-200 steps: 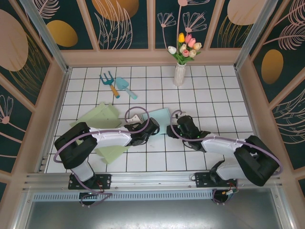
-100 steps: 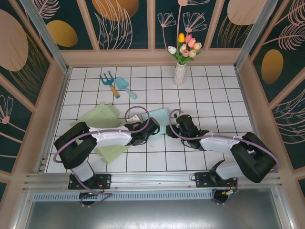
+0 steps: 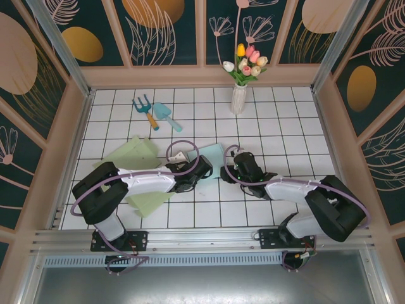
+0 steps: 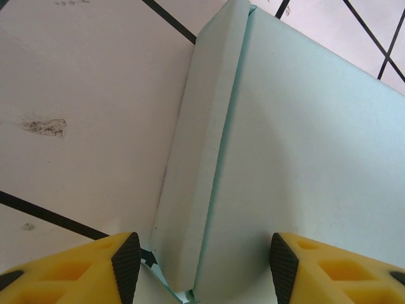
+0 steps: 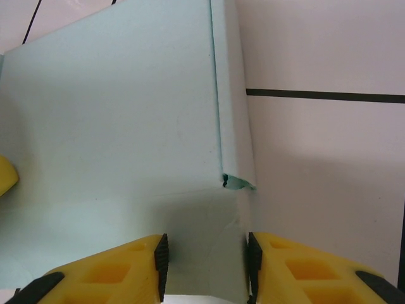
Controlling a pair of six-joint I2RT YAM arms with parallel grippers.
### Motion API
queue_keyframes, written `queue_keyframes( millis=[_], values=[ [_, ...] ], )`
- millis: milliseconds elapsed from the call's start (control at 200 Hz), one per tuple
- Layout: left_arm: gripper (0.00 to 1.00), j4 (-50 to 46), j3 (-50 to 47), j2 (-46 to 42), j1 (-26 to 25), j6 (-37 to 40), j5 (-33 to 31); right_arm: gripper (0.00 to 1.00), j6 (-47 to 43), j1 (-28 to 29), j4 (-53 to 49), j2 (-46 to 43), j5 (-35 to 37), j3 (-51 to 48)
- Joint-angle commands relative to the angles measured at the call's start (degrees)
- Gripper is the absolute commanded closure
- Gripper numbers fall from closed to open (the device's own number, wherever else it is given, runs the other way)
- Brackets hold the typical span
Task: Fold the paper box
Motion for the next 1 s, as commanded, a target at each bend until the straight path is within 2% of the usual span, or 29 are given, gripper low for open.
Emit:
queue_keyframes(
  millis=[0, 445, 996],
  values=[
    [0.41, -3.09, 0.32, 1.47, -0.21, 1.96, 4.79, 0.6, -0.35, -0.03, 4.27, 1.32, -1.99, 0.04],
    [0.38, -1.61, 1.85, 3.17, -0.28, 1.09, 11.61, 0.61, 2.4, 0.05, 5.21, -0.2, -2.81, -1.22],
    [0.43, -5.03, 1.69, 3.28, -0.13, -0.04, 5.3, 0.62, 1.63, 0.14, 3.98, -1.05, -2.54, -1.47]
  ],
)
